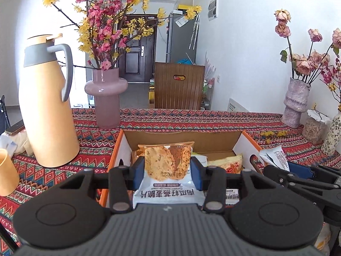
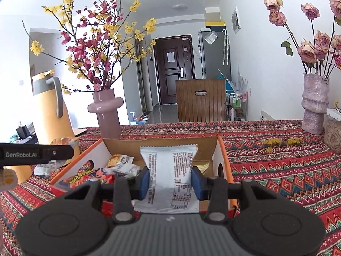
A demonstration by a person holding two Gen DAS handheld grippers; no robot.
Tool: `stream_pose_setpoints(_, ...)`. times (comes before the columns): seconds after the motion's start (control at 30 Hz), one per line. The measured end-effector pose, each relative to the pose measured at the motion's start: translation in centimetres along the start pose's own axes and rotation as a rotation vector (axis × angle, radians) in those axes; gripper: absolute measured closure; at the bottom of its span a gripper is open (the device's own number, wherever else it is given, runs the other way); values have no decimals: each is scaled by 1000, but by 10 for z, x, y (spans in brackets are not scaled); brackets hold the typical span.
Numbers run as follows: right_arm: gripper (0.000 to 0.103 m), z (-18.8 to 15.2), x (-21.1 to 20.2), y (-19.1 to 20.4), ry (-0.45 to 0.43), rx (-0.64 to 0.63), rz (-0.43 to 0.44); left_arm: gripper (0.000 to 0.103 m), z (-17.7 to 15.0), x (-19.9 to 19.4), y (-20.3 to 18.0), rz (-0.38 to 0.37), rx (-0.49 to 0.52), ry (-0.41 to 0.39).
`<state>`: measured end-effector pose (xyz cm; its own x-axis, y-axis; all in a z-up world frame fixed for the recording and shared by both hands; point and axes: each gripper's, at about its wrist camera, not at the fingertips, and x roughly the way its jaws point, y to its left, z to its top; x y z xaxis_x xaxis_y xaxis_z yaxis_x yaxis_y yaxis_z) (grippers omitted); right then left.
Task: Organize snacks
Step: 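Carry the oat cracker packet and white packet over the box with both tools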
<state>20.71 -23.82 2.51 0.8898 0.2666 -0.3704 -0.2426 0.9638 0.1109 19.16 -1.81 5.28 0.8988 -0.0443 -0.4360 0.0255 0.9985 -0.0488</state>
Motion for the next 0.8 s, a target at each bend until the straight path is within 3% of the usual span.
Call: stream_pose_setpoints(0.8, 63, 3, 57, -10, 7, 27, 23, 58, 6, 65, 12, 42, -40, 27)
